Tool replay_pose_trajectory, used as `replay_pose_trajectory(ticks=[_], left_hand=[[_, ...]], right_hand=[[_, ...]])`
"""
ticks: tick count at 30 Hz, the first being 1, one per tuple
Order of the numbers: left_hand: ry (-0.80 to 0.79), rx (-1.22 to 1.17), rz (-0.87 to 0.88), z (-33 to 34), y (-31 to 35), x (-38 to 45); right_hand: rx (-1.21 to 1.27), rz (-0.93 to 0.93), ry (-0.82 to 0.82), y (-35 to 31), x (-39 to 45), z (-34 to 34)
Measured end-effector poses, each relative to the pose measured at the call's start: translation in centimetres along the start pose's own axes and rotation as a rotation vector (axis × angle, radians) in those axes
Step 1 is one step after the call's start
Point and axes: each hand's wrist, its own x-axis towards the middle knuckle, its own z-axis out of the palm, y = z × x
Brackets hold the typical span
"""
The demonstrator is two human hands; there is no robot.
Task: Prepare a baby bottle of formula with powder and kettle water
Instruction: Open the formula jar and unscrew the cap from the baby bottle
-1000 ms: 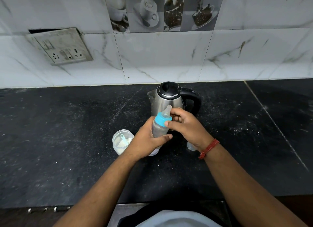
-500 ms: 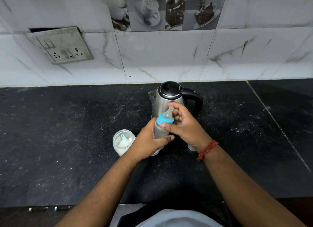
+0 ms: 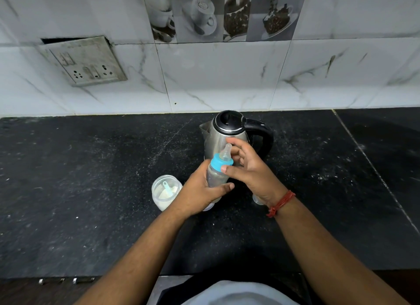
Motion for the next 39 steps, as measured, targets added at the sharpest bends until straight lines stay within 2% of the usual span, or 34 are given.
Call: replay_pose_trajectory(ticks=[6, 17, 25, 32, 39], left_hand=[[-0.011, -0.002, -0.003, 0.1, 0.0, 0.0], [0.01, 0.012, -0.013, 0.0, 0.0, 0.1], [-0.017, 0.003, -0.017, -0.1, 0.0, 0.1], [-0.001, -0.021, -0.002, 0.1, -0.4, 0.0], [-0.002, 0.003, 0.001, 0.3, -1.0, 0.1]], right_hand=[[-0.117, -0.002, 0.027, 0.5, 0.2, 0.4], [0.16, -0.003, -0.061, 0.2, -0.2, -0.1], [-0.002, -0.007, 0.018, 0.5, 0.2, 0.4], [0.098, -0.003, 0.039, 0.8, 0.0, 0.3], [0.222, -0.052, 0.137, 0.3, 0.1, -0.5]])
